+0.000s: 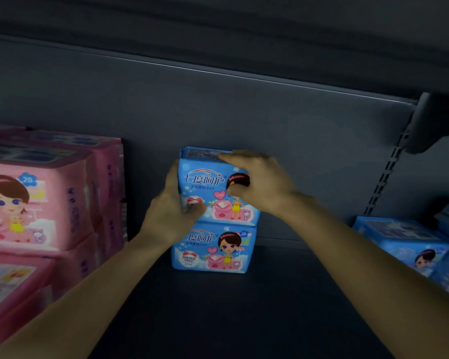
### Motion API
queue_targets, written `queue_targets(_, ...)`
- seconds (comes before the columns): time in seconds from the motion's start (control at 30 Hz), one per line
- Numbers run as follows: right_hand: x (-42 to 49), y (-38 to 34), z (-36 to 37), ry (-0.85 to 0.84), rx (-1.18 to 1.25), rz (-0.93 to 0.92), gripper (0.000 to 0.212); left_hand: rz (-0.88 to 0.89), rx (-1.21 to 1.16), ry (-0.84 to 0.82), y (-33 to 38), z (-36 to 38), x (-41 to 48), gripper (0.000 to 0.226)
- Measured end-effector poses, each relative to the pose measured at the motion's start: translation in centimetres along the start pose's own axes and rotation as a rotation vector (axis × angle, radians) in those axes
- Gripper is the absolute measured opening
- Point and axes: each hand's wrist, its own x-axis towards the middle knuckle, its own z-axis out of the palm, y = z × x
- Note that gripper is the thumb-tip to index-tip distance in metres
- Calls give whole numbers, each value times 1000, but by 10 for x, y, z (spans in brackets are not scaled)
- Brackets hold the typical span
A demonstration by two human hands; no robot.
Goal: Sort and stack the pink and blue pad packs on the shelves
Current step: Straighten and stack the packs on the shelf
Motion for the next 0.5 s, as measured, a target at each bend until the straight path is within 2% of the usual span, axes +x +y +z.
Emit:
queue_targets(0.17,1,-2,2,-9,-35,15,61,-18,2,26,-1,0,2,76)
queue_targets(0.33,-1,-7,-1,-42,-121,39,61,0,52,46,3,-2,-3,65)
queue_targets(0.5,-16,-15,-12,85,-97,82,57,99,215,118,19,-15,-14,67)
